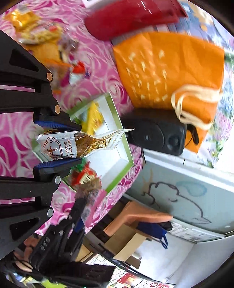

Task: Organize snacks
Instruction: 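Grasp pink packet with right tool while left tool grasps clear nut bag, drop into box, then grasp clear bag of brown snacks with right tool while left tool grasps small packet, then carry brown snack bag in right tool while left tool carries orange packet, release both into box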

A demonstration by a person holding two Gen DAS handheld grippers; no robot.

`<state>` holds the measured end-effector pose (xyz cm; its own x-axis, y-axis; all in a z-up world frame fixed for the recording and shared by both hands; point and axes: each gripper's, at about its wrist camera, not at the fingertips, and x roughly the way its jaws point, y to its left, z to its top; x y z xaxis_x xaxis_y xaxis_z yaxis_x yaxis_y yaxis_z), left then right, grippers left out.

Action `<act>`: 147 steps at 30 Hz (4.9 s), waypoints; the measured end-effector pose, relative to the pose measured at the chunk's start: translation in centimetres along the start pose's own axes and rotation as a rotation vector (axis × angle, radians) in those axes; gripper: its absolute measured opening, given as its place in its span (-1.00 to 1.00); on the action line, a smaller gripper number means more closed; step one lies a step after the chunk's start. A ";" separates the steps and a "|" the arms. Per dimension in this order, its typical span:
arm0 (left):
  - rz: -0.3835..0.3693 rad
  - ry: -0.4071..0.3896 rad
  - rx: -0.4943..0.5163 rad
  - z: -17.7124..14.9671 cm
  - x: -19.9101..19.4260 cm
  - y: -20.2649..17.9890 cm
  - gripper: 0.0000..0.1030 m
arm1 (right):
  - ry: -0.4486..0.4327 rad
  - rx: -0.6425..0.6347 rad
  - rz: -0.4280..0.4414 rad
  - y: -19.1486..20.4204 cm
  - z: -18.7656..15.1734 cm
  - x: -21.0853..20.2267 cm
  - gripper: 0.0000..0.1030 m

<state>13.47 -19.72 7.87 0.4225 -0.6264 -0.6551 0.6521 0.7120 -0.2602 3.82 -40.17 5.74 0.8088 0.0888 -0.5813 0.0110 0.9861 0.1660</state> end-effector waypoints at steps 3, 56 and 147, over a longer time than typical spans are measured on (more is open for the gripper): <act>-0.016 0.031 -0.001 1.4 2.3 -0.9 -0.43 | 0.005 0.018 -0.033 -1.9 0.4 1.7 -0.53; 0.358 -0.009 -0.259 -11.1 -6.0 8.4 0.77 | 0.148 -0.254 0.154 10.1 -3.9 3.2 0.97; 0.251 0.105 -0.303 -12.7 -2.9 16.4 -0.48 | 0.381 -0.298 0.270 14.4 -10.0 8.1 -0.05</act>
<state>14.94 -2.19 -3.52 0.4686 -0.3964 -0.7895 0.3152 0.9099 -0.2697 4.67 -23.84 -4.51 0.4897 0.3340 -0.8054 -0.3791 0.9134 0.1484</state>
